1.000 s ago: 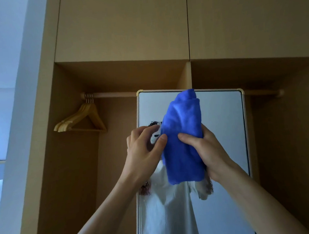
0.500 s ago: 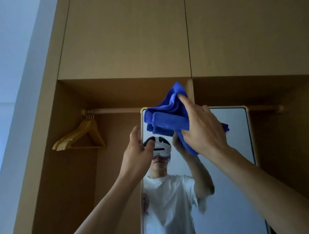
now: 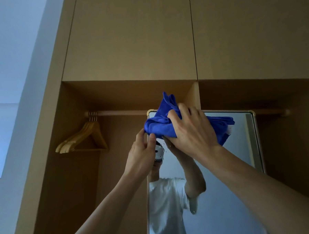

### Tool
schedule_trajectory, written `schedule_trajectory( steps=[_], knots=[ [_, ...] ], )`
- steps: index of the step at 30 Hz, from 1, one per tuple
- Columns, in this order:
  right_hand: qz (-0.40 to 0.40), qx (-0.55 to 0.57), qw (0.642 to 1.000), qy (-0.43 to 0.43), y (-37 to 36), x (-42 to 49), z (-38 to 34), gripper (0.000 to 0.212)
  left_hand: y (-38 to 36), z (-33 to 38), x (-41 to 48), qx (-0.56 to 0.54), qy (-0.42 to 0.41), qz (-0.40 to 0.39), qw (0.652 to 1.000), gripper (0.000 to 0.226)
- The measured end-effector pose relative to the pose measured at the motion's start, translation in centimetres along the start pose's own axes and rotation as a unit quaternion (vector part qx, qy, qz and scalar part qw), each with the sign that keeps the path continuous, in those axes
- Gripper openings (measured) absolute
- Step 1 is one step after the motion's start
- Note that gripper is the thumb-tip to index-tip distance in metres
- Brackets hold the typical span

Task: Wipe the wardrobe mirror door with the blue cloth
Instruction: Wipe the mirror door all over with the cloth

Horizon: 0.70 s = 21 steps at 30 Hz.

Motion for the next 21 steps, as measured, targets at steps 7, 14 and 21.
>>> schedule_trajectory(
  steps=[7, 14, 21],
  knots=[
    [0.031, 0.017, 0.999, 0.028, 2.0, 2.2, 0.1, 0.059, 0.5, 0.1, 0.5, 0.007, 0.028, -0.024, 0.999, 0.046],
    [0.030, -0.023, 0.995, 0.093, 0.9, 2.7, -2.2, 0.055, 1.2, -0.8, 1.3, -0.013, 0.029, -0.036, 0.999, 0.032],
    [0.015, -0.041, 0.990, 0.132, 0.0, 0.3, -3.8, 0.031, 1.5, -2.0, 1.5, -0.066, 0.020, -0.048, 0.997, 0.034]
  ],
)
Point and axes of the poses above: each hand's wrist, its own x-axis towards the middle knuckle, its own y-axis out of the back of the hand, z = x × y, the point moved 9 cm from there along x, towards the middle knuckle, and after that the axes turned 9 degrees about -z, right-handed, at the moved point
